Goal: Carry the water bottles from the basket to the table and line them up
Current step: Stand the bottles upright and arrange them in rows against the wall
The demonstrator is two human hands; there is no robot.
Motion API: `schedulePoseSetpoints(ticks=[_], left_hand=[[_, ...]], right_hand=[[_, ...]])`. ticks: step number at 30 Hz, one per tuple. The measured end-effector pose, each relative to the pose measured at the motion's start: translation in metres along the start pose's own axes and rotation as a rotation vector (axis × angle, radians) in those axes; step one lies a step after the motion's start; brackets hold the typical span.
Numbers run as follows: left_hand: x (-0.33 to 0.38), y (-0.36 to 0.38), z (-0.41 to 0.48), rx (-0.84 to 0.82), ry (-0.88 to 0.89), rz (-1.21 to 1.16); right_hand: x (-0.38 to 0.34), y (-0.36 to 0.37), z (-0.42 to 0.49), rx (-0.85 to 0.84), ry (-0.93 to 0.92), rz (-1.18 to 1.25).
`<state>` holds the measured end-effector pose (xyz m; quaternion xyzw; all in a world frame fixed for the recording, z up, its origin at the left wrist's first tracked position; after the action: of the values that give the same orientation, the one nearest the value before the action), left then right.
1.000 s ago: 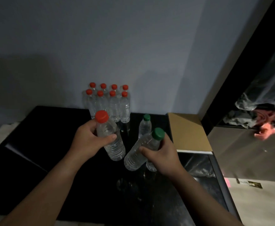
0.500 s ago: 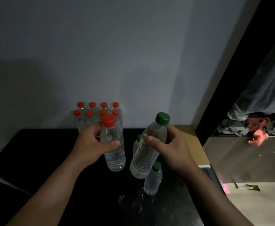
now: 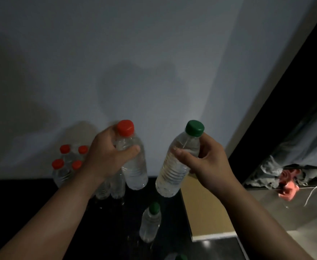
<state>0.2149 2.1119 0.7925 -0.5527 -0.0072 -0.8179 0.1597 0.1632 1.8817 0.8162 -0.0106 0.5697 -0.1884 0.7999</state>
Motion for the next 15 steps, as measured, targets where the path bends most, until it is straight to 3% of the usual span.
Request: schedulePoseSetpoints(ticks=[5,10,15], left_hand=[[-0.026,0.044,0.040,-0.093,0.057,0.155],[-0.076,0.074,0.067,-0.050,-0.027,0.181],[-0.135,0.093,0.084,-0.121,-0.131,0.319]], right_hand=[[0.031,0.010,0.046,-0.038,-0.005,-0.048],[0.097,0.033,0.075,-0.124,0.057,-0.090],[0.173,0.062,0.090,-0.182,0.207,-0.120]])
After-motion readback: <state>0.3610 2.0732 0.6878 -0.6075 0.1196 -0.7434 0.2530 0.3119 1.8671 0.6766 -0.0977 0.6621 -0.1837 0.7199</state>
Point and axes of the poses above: each hand's wrist, its own z-axis towards the middle knuckle, its own y-axis out of the palm, x = y × z, the point moved 3 cm from there along z, towards the middle knuckle, and after that the axes turned 13 degrees about x, right-handed, at the moved point
